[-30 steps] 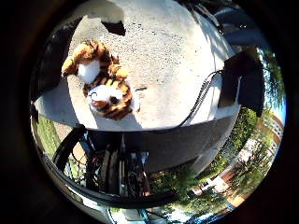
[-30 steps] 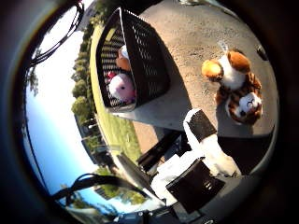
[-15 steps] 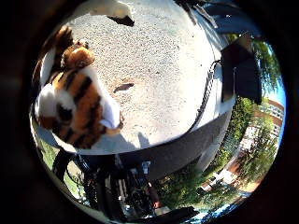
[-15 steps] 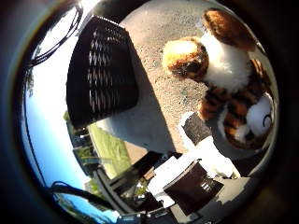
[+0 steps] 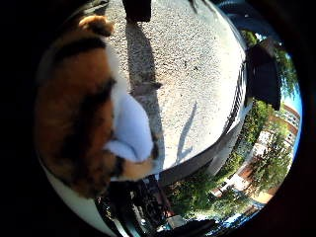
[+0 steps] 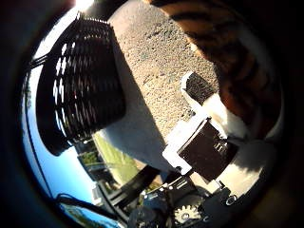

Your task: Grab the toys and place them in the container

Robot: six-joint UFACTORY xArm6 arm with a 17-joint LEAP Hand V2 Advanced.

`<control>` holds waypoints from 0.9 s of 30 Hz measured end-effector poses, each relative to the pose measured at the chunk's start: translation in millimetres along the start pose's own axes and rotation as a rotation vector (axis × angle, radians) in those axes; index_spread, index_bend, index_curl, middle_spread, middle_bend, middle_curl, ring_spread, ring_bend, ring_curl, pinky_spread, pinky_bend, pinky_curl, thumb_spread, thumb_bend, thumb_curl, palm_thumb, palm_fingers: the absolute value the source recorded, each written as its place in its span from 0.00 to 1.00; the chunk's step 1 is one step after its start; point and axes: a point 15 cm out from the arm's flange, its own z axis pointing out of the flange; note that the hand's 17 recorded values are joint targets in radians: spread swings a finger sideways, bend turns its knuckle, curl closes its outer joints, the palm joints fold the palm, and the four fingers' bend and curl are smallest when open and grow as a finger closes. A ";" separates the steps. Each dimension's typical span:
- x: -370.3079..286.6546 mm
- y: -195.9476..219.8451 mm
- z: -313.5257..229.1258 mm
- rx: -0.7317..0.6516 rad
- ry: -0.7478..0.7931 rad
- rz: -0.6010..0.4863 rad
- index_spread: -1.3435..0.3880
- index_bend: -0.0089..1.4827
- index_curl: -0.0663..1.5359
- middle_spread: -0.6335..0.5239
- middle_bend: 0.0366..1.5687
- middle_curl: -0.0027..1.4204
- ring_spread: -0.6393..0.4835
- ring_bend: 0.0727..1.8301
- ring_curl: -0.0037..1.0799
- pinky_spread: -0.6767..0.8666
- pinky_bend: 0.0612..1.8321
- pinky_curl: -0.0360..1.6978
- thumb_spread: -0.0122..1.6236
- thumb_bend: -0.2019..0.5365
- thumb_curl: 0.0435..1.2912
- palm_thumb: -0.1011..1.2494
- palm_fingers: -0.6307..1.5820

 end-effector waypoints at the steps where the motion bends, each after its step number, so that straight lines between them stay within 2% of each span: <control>1: -0.4 0.0 -3.2 -0.002 -0.003 -0.002 0.65 0.10 0.12 0.49 0.48 0.41 0.67 0.63 0.55 0.73 0.43 0.32 0.66 0.28 0.33 0.68 0.70; 5: 13.5 -7.0 -24.0 0.036 -0.002 0.023 0.56 0.20 0.09 0.43 0.59 0.50 0.59 0.68 0.63 0.70 0.58 0.41 0.64 0.29 0.38 0.76 0.78; 9: 23.9 -1.9 -43.2 0.035 -0.021 0.055 0.49 0.28 0.08 0.40 0.66 0.57 0.55 0.69 0.67 0.67 0.67 0.47 0.64 0.30 0.43 0.81 0.77; 14: -0.1 22.4 -68.8 -0.070 -0.086 0.042 0.42 0.37 0.06 0.38 0.70 0.63 0.51 0.70 0.71 0.63 0.71 0.51 0.66 0.29 0.47 0.83 0.75; 21: -37.6 27.7 -168.6 -0.043 -0.102 -0.036 0.32 0.50 0.03 0.36 0.73 0.70 0.47 0.73 0.76 0.59 0.74 0.56 0.67 0.26 0.54 0.84 0.72; 27: -115.9 47.7 -264.7 0.015 -0.130 -0.165 0.27 0.57 0.03 0.36 0.75 0.74 0.46 0.75 0.78 0.57 0.76 0.58 0.68 0.26 0.57 0.83 0.70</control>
